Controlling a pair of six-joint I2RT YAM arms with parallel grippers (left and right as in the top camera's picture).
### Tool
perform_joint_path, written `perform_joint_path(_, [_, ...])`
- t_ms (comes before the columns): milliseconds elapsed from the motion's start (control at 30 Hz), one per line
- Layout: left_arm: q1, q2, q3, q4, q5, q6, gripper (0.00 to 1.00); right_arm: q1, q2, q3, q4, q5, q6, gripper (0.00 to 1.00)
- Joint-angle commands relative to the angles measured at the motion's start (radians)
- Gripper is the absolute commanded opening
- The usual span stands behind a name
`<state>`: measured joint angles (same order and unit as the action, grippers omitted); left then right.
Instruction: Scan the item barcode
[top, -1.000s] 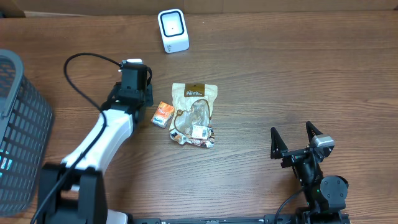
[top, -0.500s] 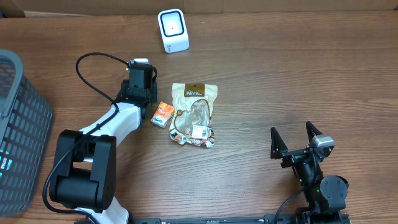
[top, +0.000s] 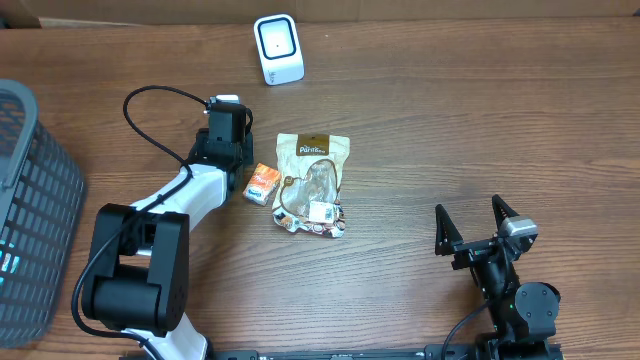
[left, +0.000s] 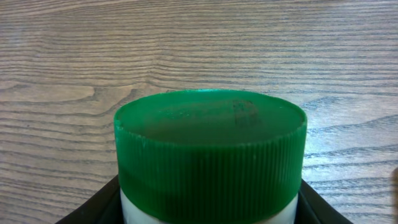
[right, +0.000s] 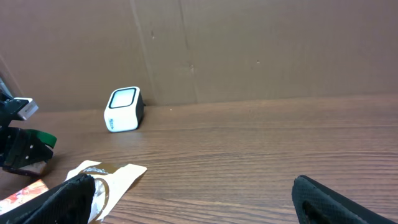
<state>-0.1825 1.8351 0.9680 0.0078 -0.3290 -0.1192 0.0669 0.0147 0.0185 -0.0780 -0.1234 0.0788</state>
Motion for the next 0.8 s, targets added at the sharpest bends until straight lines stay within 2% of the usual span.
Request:
perform_joint_path(0, [0.004, 0.046, -0.015, -0.011, 0.037, 0.014, 0.04, 0.006, -0.012, -0.011, 0.006, 0.003, 0.007, 1.0])
perform_joint_path(167, [0.003, 0.052, -0.051, -0.026, 0.053, 0.007, 0.04, 0.006, -0.012, -0.011, 0.006, 0.003, 0.007, 1.0])
perform_joint_path(400, [0.005, 0.052, -0.053, -0.17, 0.06, 0.008, 0.04, 0.006, -0.012, -0.011, 0.006, 0.003, 0.007, 1.0])
perform_joint_path(567, [0.005, 0.052, -0.053, -0.212, 0.06, 0.007, 0.04, 0.006, -0.012, -0.011, 0.006, 0.003, 0.007, 1.0])
perform_joint_path(600, [0.005, 0.052, -0.053, -0.217, 0.061, 0.007, 0.08, 0.006, -0.012, -0.011, 0.006, 0.003, 0.007, 1.0])
perform_joint_path(667, [0.005, 0.052, -0.053, -0.238, 0.06, 0.008, 0.27, 0.006, -0.012, -0.011, 0.006, 0.003, 0.007, 1.0])
perform_joint_path(700, [0.005, 0.052, -0.053, -0.247, 0.06, 0.008, 0.28, 0.006, -0.012, -0.011, 0.006, 0.003, 0.007, 1.0])
perform_joint_path(767, [0.005, 0.052, -0.053, -0.243, 0.06, 0.01, 0.04, 0.006, -0.012, -0.011, 0.006, 0.003, 0.007, 1.0])
